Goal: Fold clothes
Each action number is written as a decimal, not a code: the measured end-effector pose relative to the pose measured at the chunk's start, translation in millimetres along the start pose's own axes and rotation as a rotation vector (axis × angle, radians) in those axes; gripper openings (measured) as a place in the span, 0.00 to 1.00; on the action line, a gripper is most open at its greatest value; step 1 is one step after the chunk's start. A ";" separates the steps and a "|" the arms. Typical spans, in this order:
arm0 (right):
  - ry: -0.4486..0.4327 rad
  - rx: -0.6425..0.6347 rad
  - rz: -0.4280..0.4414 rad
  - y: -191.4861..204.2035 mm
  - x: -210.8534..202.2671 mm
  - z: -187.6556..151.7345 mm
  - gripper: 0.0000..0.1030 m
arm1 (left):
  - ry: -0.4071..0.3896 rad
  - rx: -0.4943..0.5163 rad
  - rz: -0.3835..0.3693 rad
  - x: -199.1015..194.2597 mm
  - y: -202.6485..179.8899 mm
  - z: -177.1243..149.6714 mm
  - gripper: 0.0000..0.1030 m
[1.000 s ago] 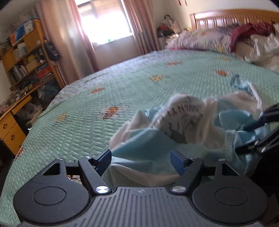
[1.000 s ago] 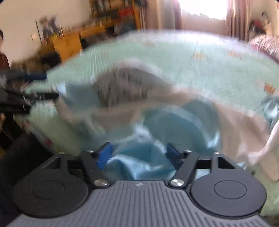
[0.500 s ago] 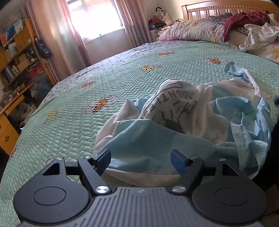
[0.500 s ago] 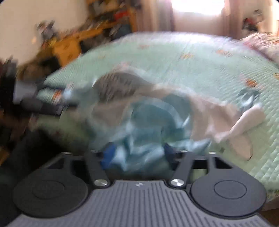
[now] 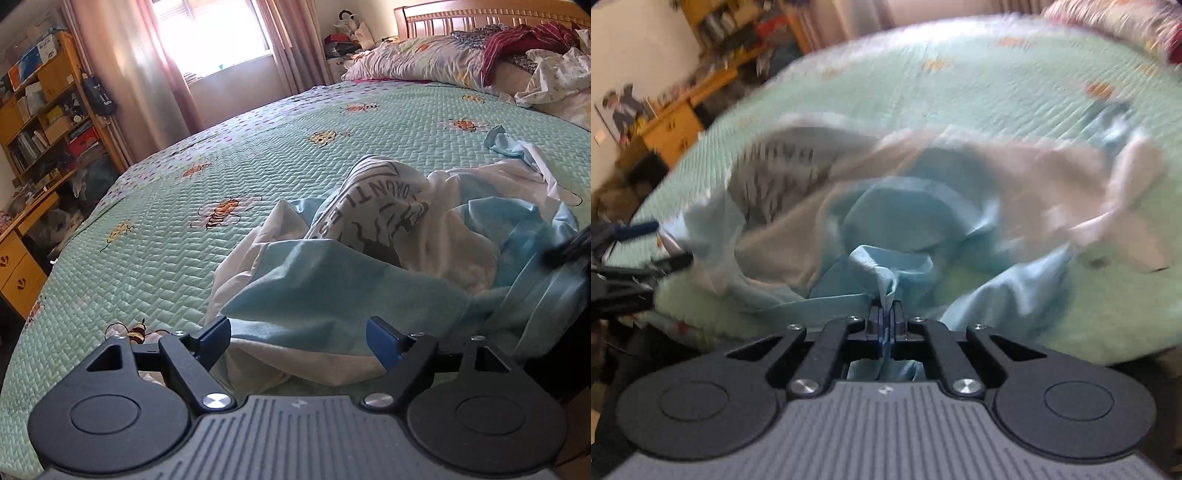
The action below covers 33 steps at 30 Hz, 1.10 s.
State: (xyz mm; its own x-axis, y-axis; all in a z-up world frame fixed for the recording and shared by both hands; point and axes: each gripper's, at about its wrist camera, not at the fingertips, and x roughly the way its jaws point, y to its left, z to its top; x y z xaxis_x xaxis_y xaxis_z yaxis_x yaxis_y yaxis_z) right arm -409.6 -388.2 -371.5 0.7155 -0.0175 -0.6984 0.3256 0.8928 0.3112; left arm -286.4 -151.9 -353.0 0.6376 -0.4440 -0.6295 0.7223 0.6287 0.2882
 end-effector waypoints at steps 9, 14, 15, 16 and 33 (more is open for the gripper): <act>0.088 -0.174 0.245 9.1 -63.6 -14.0 0.06 | -0.028 0.039 -0.029 -1.7 -10.7 5.2 0.80; 0.090 -0.262 0.424 23.7 -89.2 -18.7 0.43 | -0.027 0.044 -0.003 -2.7 -5.3 9.4 0.80; 0.045 -0.241 0.431 22.7 -91.4 -14.9 0.52 | -0.027 0.042 0.001 -2.5 -4.0 10.5 0.80; -0.001 -0.219 0.434 21.2 -93.5 -10.8 0.66 | -0.026 0.040 0.006 -2.3 -3.6 10.9 0.80; 0.094 0.089 0.131 -6.8 37.3 -4.1 0.38 | 0.015 0.027 0.027 2.0 -0.3 -6.0 0.81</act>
